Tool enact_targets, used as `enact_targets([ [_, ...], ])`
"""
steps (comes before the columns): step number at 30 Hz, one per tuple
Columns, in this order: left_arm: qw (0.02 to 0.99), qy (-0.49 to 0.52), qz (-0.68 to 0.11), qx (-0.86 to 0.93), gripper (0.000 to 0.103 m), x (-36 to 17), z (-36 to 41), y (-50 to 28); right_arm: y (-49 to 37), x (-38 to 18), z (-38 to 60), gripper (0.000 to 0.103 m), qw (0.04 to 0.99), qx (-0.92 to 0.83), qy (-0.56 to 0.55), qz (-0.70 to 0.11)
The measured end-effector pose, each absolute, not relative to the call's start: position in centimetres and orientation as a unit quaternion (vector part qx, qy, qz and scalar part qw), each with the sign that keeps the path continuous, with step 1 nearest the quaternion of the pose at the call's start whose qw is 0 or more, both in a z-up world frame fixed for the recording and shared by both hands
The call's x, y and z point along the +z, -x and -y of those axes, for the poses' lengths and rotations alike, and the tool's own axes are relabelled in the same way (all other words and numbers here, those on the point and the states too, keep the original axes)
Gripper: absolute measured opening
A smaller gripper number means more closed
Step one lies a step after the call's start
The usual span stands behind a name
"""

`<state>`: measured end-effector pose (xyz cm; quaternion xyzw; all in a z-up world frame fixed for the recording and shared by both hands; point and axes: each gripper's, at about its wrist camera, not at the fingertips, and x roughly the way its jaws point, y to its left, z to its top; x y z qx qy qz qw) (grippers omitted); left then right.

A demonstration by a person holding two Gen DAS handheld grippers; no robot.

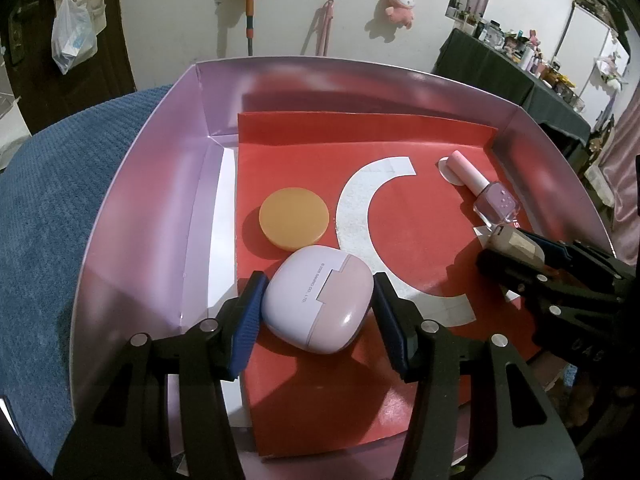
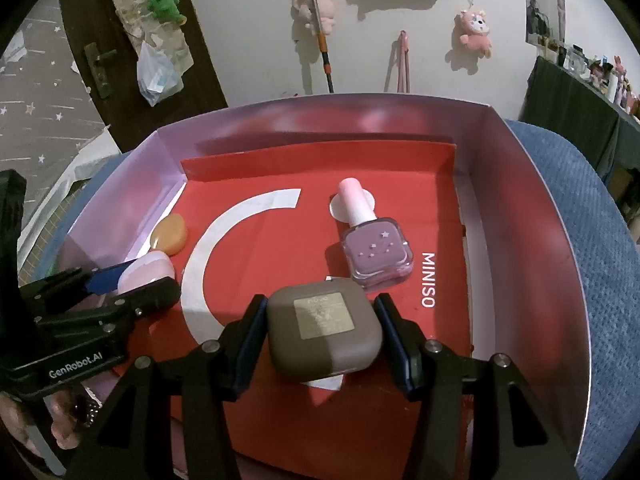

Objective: Organize rigid objects
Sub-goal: 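Lower brown compact with right tool while left tool lowers earbud case into box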

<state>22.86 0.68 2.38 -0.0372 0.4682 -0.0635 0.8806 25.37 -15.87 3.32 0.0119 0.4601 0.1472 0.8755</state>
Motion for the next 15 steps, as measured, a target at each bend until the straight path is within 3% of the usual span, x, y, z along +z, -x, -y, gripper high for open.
enact_targets([
  [15, 0.88, 0.041, -0.468, -0.066, 0.052, 2.63, -0.73, -22.94, -25.27, 3.29, 15.77, 0.058, 0.876, 0.147, -0.007, -0.459],
])
